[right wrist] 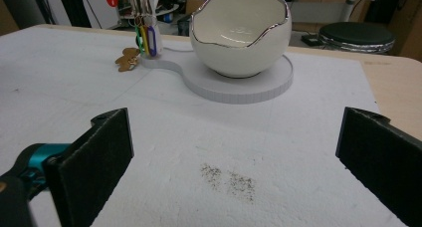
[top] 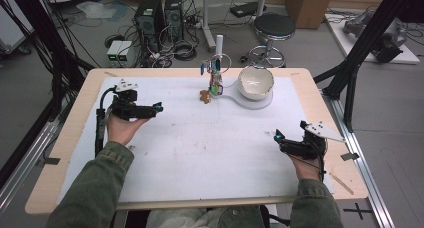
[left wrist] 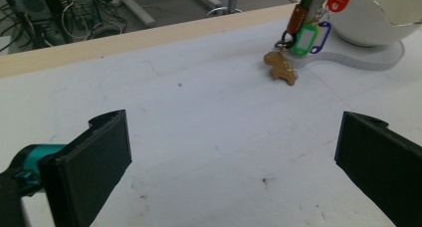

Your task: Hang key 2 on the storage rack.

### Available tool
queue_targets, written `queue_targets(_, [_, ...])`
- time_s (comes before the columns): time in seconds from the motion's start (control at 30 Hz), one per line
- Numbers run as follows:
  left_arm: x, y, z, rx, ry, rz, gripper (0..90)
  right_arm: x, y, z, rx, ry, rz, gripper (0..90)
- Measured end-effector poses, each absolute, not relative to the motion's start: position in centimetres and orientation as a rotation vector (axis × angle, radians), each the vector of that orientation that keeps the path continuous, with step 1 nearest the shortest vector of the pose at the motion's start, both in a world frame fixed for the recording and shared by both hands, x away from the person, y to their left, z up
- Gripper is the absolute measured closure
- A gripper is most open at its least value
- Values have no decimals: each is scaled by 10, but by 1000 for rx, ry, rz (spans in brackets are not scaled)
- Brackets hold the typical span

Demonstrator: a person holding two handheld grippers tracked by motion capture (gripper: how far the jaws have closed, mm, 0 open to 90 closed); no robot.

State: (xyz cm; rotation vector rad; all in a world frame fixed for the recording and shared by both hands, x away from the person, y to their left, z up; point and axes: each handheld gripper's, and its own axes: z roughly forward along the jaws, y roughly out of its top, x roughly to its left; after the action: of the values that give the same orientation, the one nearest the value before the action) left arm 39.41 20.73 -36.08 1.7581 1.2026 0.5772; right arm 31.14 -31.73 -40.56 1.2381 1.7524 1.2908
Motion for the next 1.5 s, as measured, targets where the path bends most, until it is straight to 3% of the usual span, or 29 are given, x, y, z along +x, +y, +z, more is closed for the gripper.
queue_targets(0.93, [335,256,-399,1632,1319,778,16,311,-318,-406,1226,1755,1280,6])
queue_targets(1.33, [313,265,-404,1585,1318,747,16,309,-316,-406,1228,1756,1268,6])
queue_targets(1.5, [301,274,-406,1553,1345,801,16,307,-316,-406,1235,1757,1264,6])
